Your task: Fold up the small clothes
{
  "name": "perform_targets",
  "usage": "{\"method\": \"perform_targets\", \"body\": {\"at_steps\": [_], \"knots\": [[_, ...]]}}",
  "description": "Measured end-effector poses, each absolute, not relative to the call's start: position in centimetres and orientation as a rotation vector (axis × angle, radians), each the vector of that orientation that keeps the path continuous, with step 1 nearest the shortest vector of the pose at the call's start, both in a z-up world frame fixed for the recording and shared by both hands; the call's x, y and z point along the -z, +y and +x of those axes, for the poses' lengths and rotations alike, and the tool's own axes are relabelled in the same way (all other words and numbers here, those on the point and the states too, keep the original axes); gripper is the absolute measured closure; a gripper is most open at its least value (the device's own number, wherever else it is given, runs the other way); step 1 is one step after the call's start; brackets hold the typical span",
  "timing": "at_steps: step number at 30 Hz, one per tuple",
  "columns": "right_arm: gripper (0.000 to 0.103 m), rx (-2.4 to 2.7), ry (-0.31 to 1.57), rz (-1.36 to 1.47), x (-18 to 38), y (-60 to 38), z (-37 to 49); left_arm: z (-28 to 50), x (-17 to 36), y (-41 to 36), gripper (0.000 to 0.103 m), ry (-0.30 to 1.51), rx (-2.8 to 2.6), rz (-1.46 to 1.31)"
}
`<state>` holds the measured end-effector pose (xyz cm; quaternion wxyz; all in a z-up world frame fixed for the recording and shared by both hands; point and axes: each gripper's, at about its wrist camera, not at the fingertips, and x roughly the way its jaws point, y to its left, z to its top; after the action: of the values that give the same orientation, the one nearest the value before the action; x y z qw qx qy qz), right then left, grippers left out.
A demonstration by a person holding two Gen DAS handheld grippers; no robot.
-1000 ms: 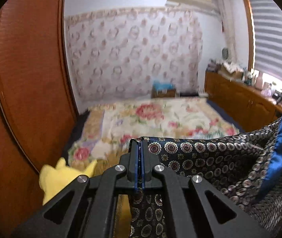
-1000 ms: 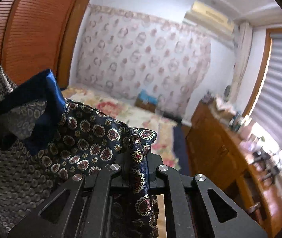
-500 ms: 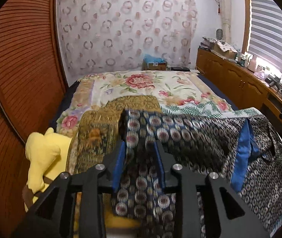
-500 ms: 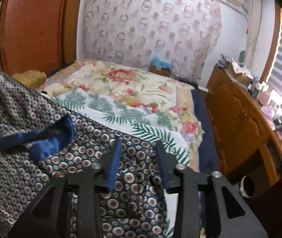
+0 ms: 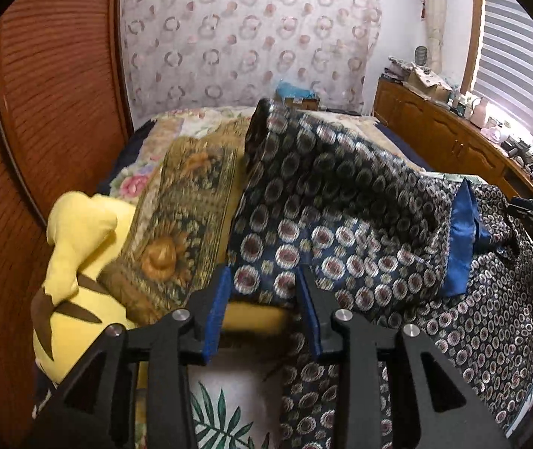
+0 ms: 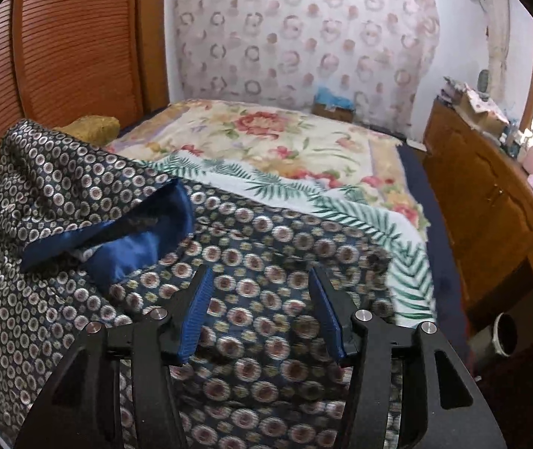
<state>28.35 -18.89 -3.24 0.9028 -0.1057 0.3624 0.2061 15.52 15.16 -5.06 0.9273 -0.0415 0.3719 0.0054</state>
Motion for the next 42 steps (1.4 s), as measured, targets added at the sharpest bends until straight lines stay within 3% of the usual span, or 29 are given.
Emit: {"method": "perform_targets", "body": {"at_steps": [15,16,19,20,38,40,41,42], "knots": [[0.049,-0.341,0.745,-0.207,4.4,-23.3,25.7,16.3,6.1,16.2,0.069,0.756,-0.034,-0.102],[0.049,-0.332,0.753,-0.202,4.5,-23.9,25.5,16.2,6.1,16.1,0.084,0.748,-0.025,-0.096],[0.049,-0.307,0.799,-0.181,5.4,-25.8,25.5,15.7,5.8,15.7,0.101,0.734,-0.014,-0.062],[0.049,-0.298,0.808,-0.175,5.8,-26.2,25.6,15.4,5.5,15.6,0.102,0.717,-0.012,-0.058],[0.05,-0.284,0.84,-0.166,5.6,-22.9,30.4,11.4,1.7,12.7,0.103,0.588,0.051,-0.051],[0.07,-0.289,0.856,-0.169,6.1,-22.9,30.7,10.9,1.2,12.1,0.103,0.571,0.061,-0.053],[0.089,-0.306,0.864,-0.167,6.3,-22.9,30.7,10.6,1.0,12.0,0.103,0.563,0.064,-0.055],[0.099,-0.333,0.861,-0.165,6.4,-22.9,30.5,10.3,0.7,11.9,0.103,0.554,0.069,-0.059]]}}
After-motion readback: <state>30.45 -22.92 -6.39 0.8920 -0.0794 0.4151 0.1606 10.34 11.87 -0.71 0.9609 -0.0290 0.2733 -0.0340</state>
